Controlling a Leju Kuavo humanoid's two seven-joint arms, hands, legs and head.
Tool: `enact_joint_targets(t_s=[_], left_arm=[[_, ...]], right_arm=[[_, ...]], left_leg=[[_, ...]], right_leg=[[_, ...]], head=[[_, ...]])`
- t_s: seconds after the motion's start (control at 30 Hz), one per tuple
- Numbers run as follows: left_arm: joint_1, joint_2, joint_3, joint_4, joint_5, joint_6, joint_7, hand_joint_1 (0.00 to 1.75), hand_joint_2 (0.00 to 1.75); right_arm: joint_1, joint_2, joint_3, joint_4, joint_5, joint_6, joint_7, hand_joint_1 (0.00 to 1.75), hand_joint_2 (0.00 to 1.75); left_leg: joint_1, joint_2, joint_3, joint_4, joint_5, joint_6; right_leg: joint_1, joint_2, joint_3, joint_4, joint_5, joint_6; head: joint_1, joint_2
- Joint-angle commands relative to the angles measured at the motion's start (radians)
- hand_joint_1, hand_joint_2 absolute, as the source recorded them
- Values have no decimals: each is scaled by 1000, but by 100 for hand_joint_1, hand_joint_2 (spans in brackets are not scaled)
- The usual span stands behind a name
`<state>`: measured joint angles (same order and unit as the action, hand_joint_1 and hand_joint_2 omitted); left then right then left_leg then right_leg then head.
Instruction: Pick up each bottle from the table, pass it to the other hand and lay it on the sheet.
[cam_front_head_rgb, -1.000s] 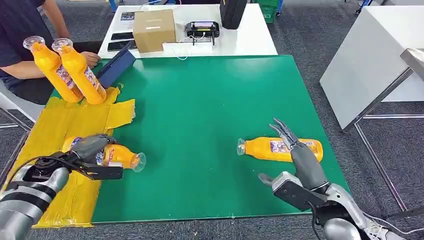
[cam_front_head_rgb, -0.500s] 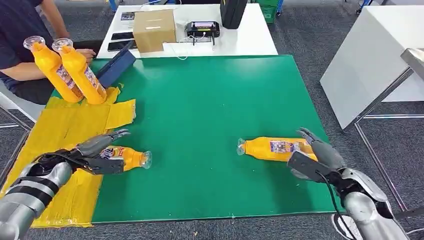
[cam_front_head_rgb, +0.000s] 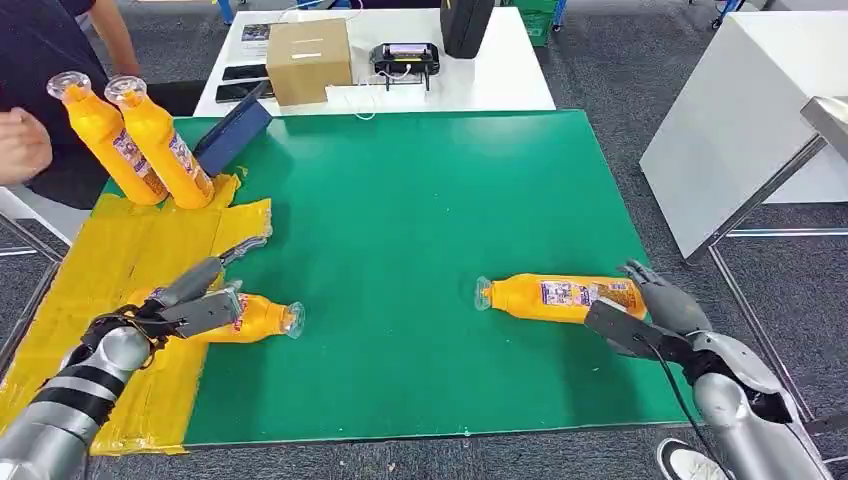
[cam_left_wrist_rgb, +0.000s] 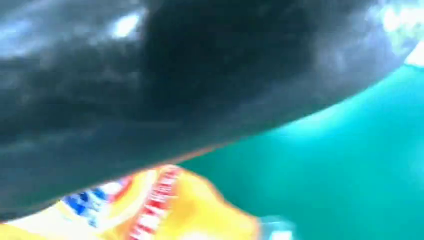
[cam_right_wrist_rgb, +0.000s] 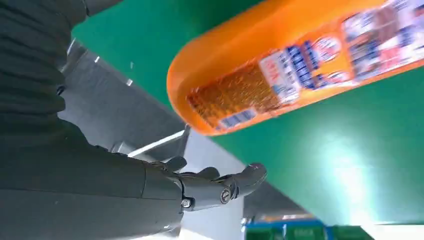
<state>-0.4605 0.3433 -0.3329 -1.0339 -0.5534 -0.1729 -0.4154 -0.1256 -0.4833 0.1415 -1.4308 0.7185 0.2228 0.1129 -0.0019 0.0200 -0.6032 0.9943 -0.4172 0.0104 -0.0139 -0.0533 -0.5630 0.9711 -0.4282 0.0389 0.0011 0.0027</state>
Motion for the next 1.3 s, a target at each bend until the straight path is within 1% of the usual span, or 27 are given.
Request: enact_joint_targets(t_s=[0.03, 0.07, 0.1, 0.2, 0.23, 0.27, 0.3, 0.33, 0.4, 0.43, 0.5, 0.53, 0.63, 0.67, 0.7, 0.8, 0.83, 0.87, 0.9, 1.03, 1.07, 1.17, 1.2, 1.27, 1.3], left_arm=[[43, -97, 138, -123, 49, -51, 15, 0, 0], [41, -101, 137, -127, 53, -56, 10, 0, 0], [38, -110, 138, -133, 61, -60, 7, 0, 0], [31, -123, 127, -149, 77, -75, 11, 0, 0], [29, -125, 122, -151, 77, -75, 12, 0, 0], [29, -125, 120, -152, 86, -80, 12, 0, 0], [27, -127, 118, -151, 86, -79, 12, 0, 0], [27, -127, 117, -150, 86, -78, 12, 0, 0], [26, -127, 117, -149, 86, -78, 12, 0, 0], [26, -127, 117, -149, 86, -78, 12, 0, 0], [26, -126, 117, -148, 87, -78, 12, 0, 0], [26, -126, 117, -148, 87, -78, 12, 0, 0], [23, -125, 113, -141, 93, -78, 5, 0, 0], [22, -126, 113, -138, 95, -77, 3, 0, 0], [19, -127, 113, -136, 100, -78, -2, 0, 0], [17, -130, 111, -139, 112, -82, -9, 0, 0], [13, -129, 106, -143, 115, -87, -8, 0, 0], [10, -128, 102, -145, 115, -88, -4, 0, 0], [5, -130, 102, -143, 121, -91, -1, 0, 0], [16, -140, 116, -149, 162, -109, 16, 0, 0], [20, -146, 124, -146, 181, -116, 17, 0, 0], [48, -197, 183, -172, 339, -190, 63, 0, 0], [61, -215, 200, -186, 395, -210, 83, 0, 0], [83, -237, 217, -231, 478, -220, 146, 0, 0], [107, -249, 233, -258, 554, -227, 194, 0, 0]], right_arm=[[-146, 73, 60, 190, 85, -15, 0, 0, 175], [-162, 77, 69, 204, 101, -8, 0, 0, 175], [-185, 87, 81, 229, 114, 5, 3, 0, 175], [-247, 108, 124, 322, 148, 28, -8, 0, 175], [-254, 108, 140, 341, 160, 31, -15, 0, 175], [-264, 112, 157, 371, 166, 37, -28, 0, 175], [-264, 113, 166, 388, 169, 37, -34, 0, 175], [-263, 113, 167, 390, 169, 35, -37, 0, 175], [-260, 112, 167, 392, 170, 32, -39, 0, 175], [-260, 112, 167, 392, 170, 32, -39, 0, 175], [-261, 110, 167, 392, 170, 31, -40, 0, 175], [-261, 110, 167, 392, 170, 31, -40, 0, 175], [-245, 108, 210, 429, 165, 79, -76, 0, 175], [-235, 110, 224, 450, 155, 93, -93, 99, 175], [-214, 106, 250, 468, 151, 109, -111, 175, 175], [-152, 100, 273, 487, 121, 108, -140, 175, 175], [-139, 91, 285, 479, 117, 109, -142, 175, 175], [-130, 85, 287, 476, 106, 114, -137, 175, 175], [-124, 74, 292, 468, 100, 119, -138, 175, 175], [-116, 51, 291, 427, 59, 138, -125, 175, 175], [-117, 49, 289, 420, 51, 141, -123, 175, 175], [-128, 40, 298, 385, 10, 159, -103, 175, 175], [-130, 43, 291, 374, -4, 155, -92, 175, 175], [-129, 69, 268, 347, -36, 141, -60, 175, 175], [-110, 97, 225, 318, -74, 110, -26, 175, 175]], left_leg=[[1, 1, 3, 0, -1, -1], [2, 1, 4, 0, -1, -1], [1, 1, 3, 0, -1, -1], [2, 2, 3, 0, -1, -1], [2, 2, 3, 0, -1, -1], [2, 3, 4, 0, -1, -1], [1, 1, 3, -1, -1, -1], [2, 2, 4, -1, -1, -1], [1, 0, 3, 0, 0, 0], [2, 0, 4, 0, -1, -1], [1, 0, 2, 0, 0, 0], [1, 1, 4, 0, -1, -1], [1, 0, 3, 0, -1, -1], [2, 0, 4, 0, -1, -1], [2, -1, 3, 0, -1, -1], [2, -3, 4, -1, 0, -1], [3, -4, 6, -2, -1, -1], [3, -4, 5, -1, 0, -1], [4, -6, 8, -2, 0, -1], [5, -7, 10, -1, 0, -1], [4, -5, 10, -1, 0, -1], [4, -6, 12, -1, 0, -1], [3, -4, 12, -1, 0, -1], [3, -4, 13, -1, 0, -1], [3, -3, 14, -1, 0, -1]], right_leg=[[1, 5, 3, -1, 0, -1], [1, 6, 4, -2, 0, -2], [1, 5, 3, -1, 0, -1], [2, 7, 3, -1, 0, -2], [1, 6, 2, -1, 1, -1], [2, 8, 3, -1, 1, -1], [1, 5, 2, -1, 1, -1], [2, 7, 4, -2, 1, -1], [1, 3, 3, -1, 0, -1], [2, 5, 4, -1, 0, -1], [1, 3, 2, -1, 0, -1], [1, 6, 4, 0, -1, -1], [1, 5, 4, 0, 0, -1], [1, 6, 4, -1, -1, -2], [1, 3, 4, -1, 0, -1], [2, 1, 5, -2, 0, -1], [3, 1, 8, -4, -1, -2], [3, -1, 6, -3, 0, -1], [3, -1, 9, -4, -1, -2], [3, -1, 10, -4, -1, -2], [3, -1, 10, -3, -1, -2], [3, 0, 12, -4, 0, -2], [2, 0, 11, -3, 0, -2], [2, 1, 12, -4, 0, -2], [2, 0, 13, -3, -1, -1]], head=[[0, 0], [0, 0], [0, 0], [0, 0], [0, 0], [0, 0], [0, 0], [0, 0], [0, 0], [0, 0], [0, 0], [0, 0], [0, 0], [0, 0], [0, 0], [0, 0], [0, 0], [0, 0], [1, 0], [0, 0], [1, 0], [0, 0], [0, 0], [0, 0], [0, 0]])
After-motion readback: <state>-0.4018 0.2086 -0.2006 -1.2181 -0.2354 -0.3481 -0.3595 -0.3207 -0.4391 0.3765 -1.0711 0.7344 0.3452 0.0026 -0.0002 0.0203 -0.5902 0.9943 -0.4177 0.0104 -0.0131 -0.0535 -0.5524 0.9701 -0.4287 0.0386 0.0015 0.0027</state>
